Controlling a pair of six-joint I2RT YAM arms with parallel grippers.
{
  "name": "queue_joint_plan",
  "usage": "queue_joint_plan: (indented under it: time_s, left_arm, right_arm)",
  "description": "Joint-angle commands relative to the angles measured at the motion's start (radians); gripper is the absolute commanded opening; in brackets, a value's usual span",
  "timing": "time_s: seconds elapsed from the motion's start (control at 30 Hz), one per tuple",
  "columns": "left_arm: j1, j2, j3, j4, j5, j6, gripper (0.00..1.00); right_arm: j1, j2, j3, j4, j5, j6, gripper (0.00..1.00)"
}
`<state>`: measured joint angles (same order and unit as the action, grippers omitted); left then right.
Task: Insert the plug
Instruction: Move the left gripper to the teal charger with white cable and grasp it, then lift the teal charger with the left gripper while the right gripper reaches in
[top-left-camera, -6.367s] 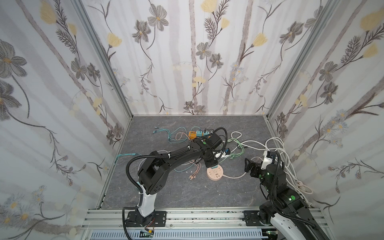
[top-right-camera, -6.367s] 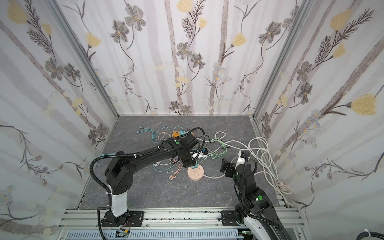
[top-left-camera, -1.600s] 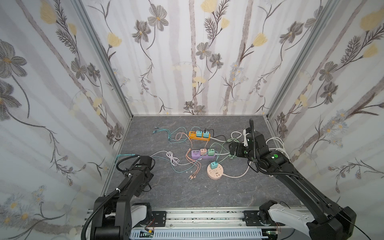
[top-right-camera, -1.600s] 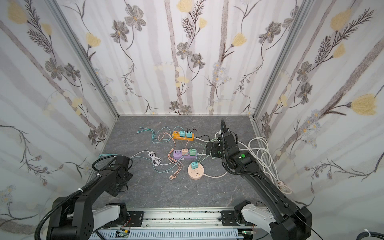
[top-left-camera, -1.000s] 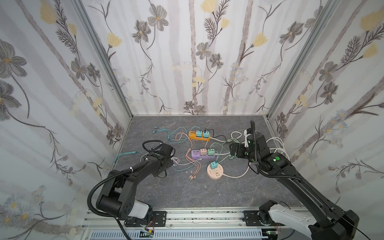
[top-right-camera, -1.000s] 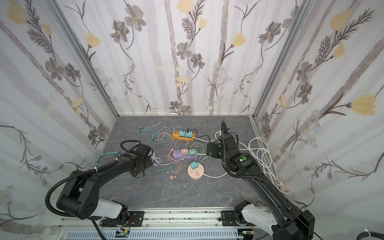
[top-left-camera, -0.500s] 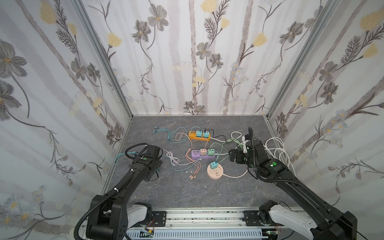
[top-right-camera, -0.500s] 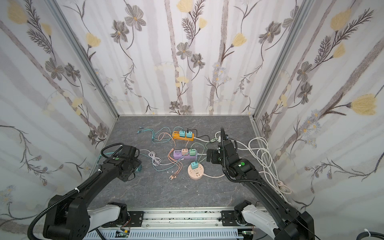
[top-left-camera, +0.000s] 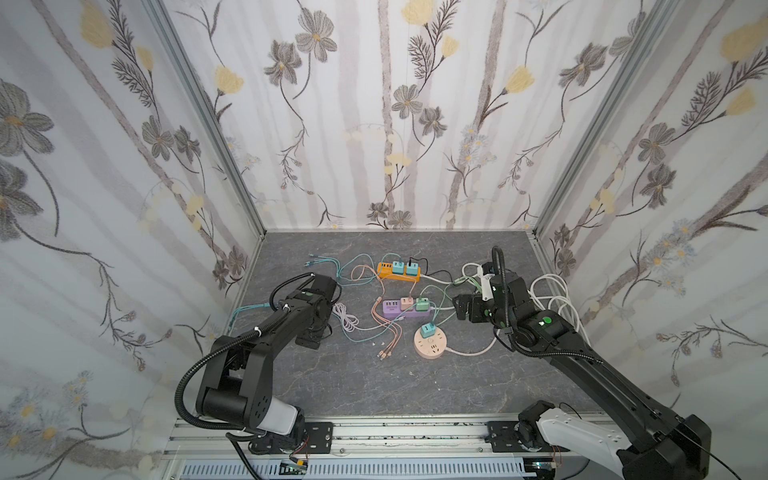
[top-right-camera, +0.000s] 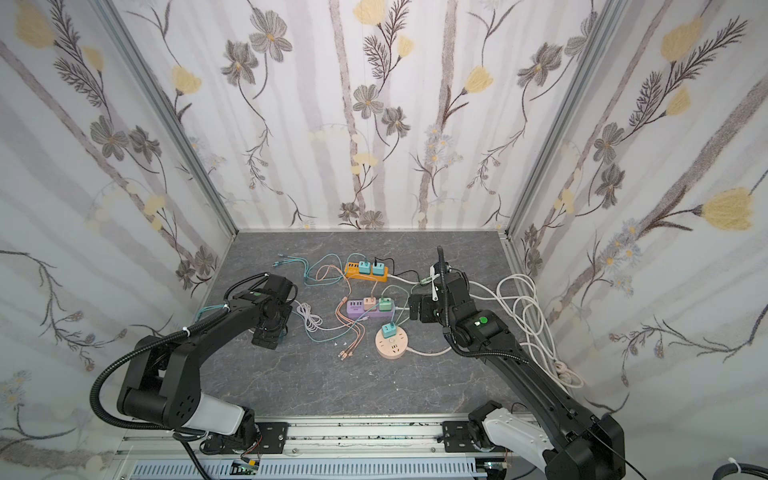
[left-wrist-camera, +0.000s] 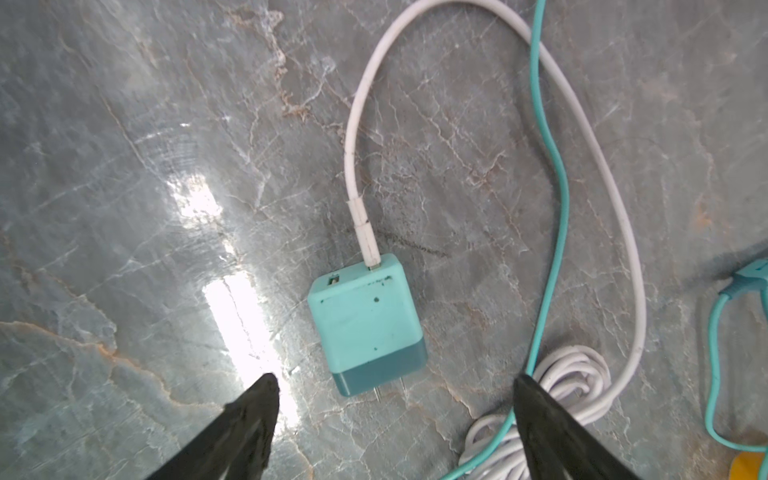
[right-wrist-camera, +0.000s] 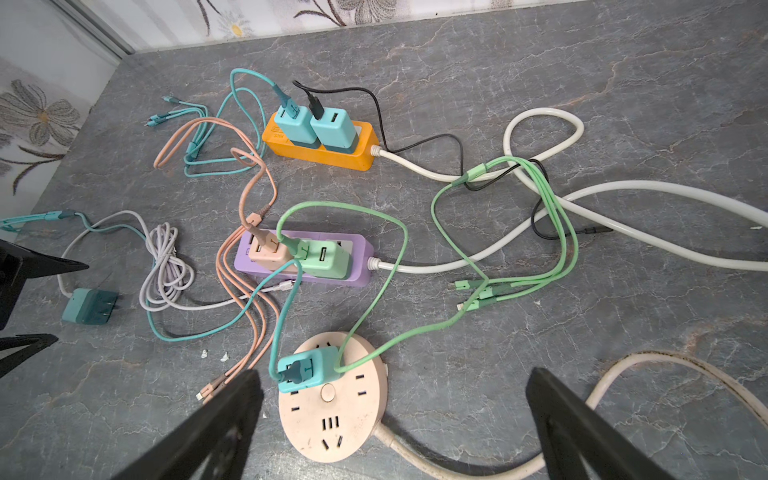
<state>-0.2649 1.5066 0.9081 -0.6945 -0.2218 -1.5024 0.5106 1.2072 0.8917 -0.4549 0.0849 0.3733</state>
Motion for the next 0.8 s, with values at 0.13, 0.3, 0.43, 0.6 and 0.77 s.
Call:
queue_joint_plan:
  time_s: [0.13,0.3,0.43,0.6,0.77]
  left_arm:
    - [0.0,0.089,0.003,-0.016,-0.028,-0.032,0.82]
    - [-0.004,0.157,0.021,0.007,0.004,0.007,0.74]
    - [-0.014,0.15,0.001,0.017,-0.003,0.01,0.55]
    - [-0.012,0.129,-0.038,0.024,-0.043,0.03,0.43]
    - [-0.011,0.105,-0.056,0.007,-0.073,0.066,0.27]
  right_arm:
    - [0.0,-0.018,-0.005,-0.007,0.006,-0.002,0.99]
    - [0.001,-0.018,0.001,-0.013,0.004,0.002,0.99]
    - [0.0,-0.018,0.0,-0.015,0.006,0.005,0.99]
    - [0.0,-0.014,0.0,-0.018,0.006,0.013,0.99]
    - [0.001,-0.015,-0.001,-0.021,0.01,0.014,0.99]
